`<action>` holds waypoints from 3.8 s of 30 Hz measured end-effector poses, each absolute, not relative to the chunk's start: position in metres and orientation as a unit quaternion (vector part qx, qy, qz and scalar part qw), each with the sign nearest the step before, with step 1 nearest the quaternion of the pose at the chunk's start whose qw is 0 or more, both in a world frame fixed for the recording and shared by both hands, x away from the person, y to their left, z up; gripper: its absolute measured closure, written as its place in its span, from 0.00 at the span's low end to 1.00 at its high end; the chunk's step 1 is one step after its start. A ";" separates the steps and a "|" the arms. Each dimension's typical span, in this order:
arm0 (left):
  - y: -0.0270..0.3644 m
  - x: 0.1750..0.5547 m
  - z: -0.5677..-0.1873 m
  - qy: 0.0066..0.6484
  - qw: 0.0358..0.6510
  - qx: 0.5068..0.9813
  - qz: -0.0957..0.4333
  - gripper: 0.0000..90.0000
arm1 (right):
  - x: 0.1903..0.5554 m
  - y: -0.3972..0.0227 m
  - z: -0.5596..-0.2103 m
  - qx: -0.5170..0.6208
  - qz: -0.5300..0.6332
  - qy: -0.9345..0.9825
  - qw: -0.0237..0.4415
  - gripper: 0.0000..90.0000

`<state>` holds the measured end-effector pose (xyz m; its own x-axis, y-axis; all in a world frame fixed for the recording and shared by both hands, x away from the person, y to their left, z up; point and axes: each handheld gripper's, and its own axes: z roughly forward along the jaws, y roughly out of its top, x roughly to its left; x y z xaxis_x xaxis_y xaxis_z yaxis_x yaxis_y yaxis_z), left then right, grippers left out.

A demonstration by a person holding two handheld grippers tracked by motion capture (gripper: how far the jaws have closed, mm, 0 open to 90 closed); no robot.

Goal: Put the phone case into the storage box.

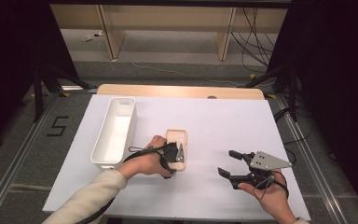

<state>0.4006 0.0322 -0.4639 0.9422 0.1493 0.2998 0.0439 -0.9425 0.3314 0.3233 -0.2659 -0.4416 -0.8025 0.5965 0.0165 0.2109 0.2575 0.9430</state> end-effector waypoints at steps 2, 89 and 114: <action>0.032 0.400 -0.464 0.046 0.161 0.973 0.161 0.34 | 0.324 -0.266 -0.442 0.258 0.549 0.774 0.180 0.29; 0.019 0.391 -0.461 -0.023 0.123 0.987 0.104 0.94 | 0.324 -0.262 -0.446 0.252 0.529 0.796 0.151 0.29; 0.015 0.386 -0.448 -0.036 0.139 0.981 0.128 0.97 | 0.327 -0.262 -0.448 0.253 0.541 0.786 0.161 0.30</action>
<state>0.3858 0.0151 -0.4477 0.9648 -0.0345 0.2608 -0.1058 -0.9586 0.2644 0.3267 -0.2618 -0.4485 -0.8198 0.5722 0.0208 0.2234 0.2861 0.9318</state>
